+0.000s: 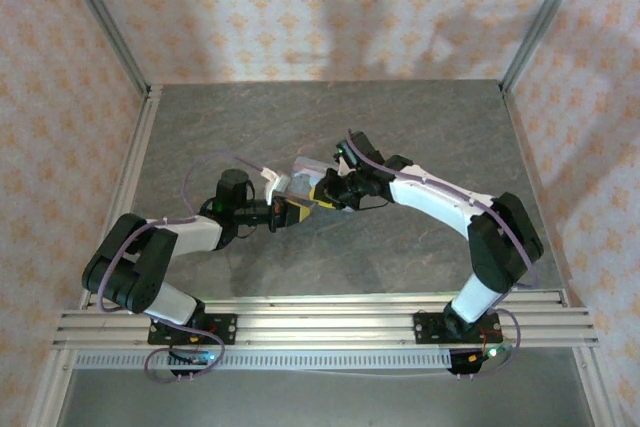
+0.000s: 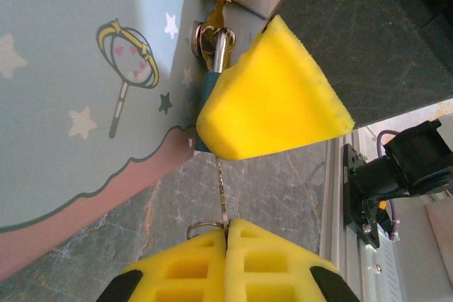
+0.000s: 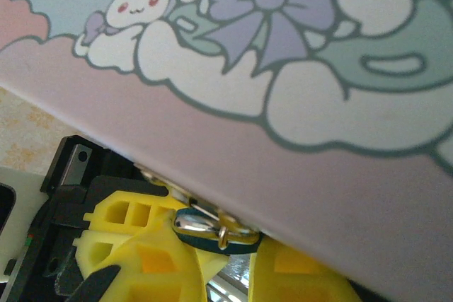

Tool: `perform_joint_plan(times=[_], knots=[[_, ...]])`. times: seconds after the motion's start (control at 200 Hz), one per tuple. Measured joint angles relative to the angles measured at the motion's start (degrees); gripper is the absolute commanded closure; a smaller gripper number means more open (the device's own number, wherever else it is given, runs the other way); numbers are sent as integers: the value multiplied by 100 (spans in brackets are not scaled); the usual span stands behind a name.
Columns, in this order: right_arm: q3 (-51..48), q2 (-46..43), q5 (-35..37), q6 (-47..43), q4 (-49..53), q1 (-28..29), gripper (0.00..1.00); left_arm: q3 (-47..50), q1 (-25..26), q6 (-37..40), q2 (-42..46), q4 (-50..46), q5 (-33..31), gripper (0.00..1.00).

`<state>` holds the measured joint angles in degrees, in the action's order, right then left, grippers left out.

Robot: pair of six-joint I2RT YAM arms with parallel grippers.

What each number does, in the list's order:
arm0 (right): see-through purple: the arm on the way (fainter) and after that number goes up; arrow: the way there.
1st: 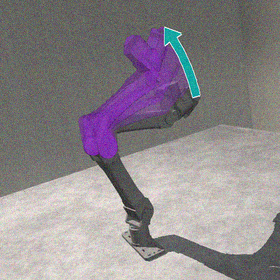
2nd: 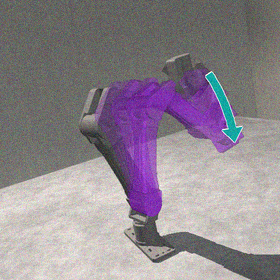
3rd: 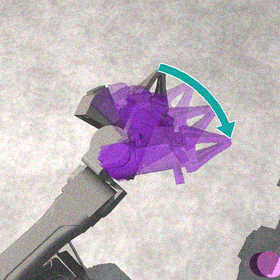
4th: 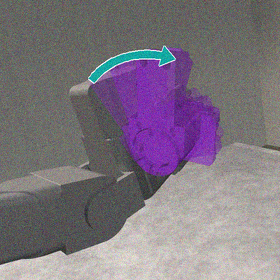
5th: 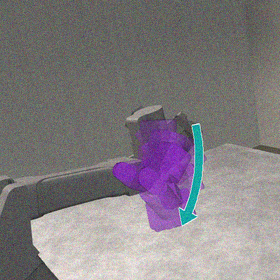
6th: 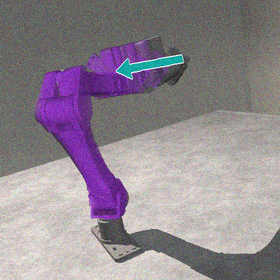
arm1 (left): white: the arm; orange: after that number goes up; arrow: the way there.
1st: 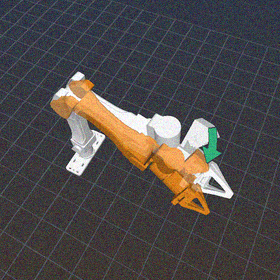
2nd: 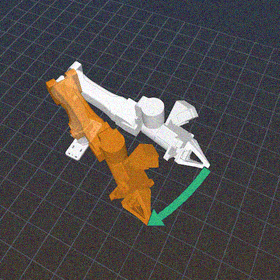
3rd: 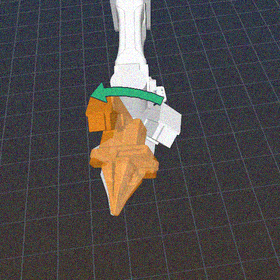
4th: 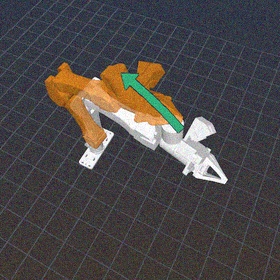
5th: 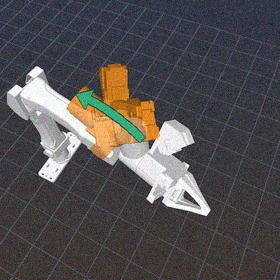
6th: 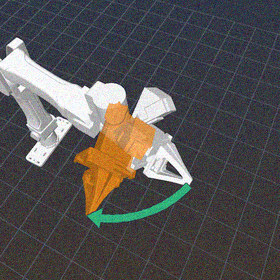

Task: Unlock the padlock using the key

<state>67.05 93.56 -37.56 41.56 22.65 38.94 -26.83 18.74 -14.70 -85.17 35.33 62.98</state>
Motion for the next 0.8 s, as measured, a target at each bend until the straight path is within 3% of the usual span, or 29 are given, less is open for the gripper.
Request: perform_joint_plan(times=[0.801], knots=[[-33,-20,-105,33,-39,-4,100,70,-52,4,116,-7,-4,100]])
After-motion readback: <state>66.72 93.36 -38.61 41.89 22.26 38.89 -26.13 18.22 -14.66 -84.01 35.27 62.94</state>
